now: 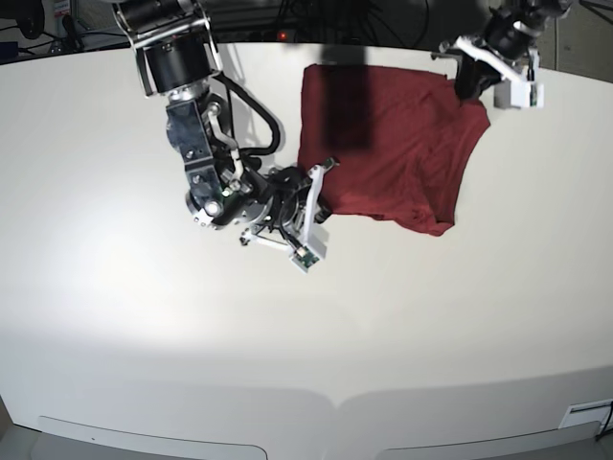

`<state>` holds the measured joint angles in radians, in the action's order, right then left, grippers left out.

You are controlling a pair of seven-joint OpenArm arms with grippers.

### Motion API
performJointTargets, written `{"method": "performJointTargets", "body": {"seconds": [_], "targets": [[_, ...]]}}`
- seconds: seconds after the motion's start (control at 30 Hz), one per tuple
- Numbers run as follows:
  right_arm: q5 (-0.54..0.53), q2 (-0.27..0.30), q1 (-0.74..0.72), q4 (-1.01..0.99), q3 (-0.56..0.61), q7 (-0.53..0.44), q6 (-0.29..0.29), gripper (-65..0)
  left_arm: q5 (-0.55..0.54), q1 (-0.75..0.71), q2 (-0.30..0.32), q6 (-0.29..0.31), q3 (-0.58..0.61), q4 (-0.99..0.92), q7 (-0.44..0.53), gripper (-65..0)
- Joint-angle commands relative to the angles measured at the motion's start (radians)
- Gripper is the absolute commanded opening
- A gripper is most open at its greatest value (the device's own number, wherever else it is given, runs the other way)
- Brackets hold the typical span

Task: Fold the T-shirt properly
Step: 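Hold the bundle corners with both grippers and square the folded shirt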

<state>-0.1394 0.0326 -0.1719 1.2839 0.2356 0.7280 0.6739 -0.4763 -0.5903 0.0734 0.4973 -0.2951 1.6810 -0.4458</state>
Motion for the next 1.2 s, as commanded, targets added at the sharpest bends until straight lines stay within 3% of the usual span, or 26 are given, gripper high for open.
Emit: {"method": "performJointTargets", "body": {"seconds": [0.0, 0.2, 0.43, 0.57, 0.73, 0.83, 1.0, 1.07, 1.17], "targets": [[0.01, 0.001, -0.01, 0.012, -0.007, 0.015, -0.005, -65.0, 0.004, 0.014, -0.001, 0.005, -0.003, 0.013, 0.02, -65.0], [0.101, 0.001, 0.039, 0.075, -0.006, 0.019, -0.004, -65.0, 0.087, 0.114, -0.01, 0.004, -0.003, 0.013, 0.015, -65.0], [0.119, 0.0, 0.192, 0.262, -0.006, 0.021, -0.006, -65.0, 0.224, 0.216, -0.009, 0.0, -0.003, -0.068, 0.017, -65.0], [0.161, -0.002, 0.301, 0.351, -0.006, -0.002, -0.093, -65.0, 0.3, 0.297, -0.005, 0.0, -0.004, -0.216, 0.042, -65.0], [0.164, -0.008, 0.404, 0.392, -0.006, -0.114, -0.19, -65.0, 0.3, 0.38, 0.039, 0.0, -0.004, -0.293, 0.056, -65.0], [0.166, -0.008, 0.409, 0.394, -0.006, -0.13, -0.204, -65.0, 0.245, 0.397, 0.095, -0.001, -0.005, -0.258, 0.014, -65.0], [0.166, -0.008, 0.399, 0.433, -0.006, -0.13, -0.204, -65.0, 0.014, 0.364, 0.2, -0.003, -0.006, -0.135, -0.12, -65.0], [0.166, -0.008, 0.399, 0.468, -0.006, -0.13, -0.204, -65.0, -0.081, 0.323, 0.237, -0.005, -0.006, -0.072, -0.135, -65.0], [0.167, -0.005, 0.399, 0.53, -0.006, -0.121, -0.204, -65.0, -0.177, 0.235, 0.269, -0.053, -0.005, 0.029, -0.134, -65.0]]}}
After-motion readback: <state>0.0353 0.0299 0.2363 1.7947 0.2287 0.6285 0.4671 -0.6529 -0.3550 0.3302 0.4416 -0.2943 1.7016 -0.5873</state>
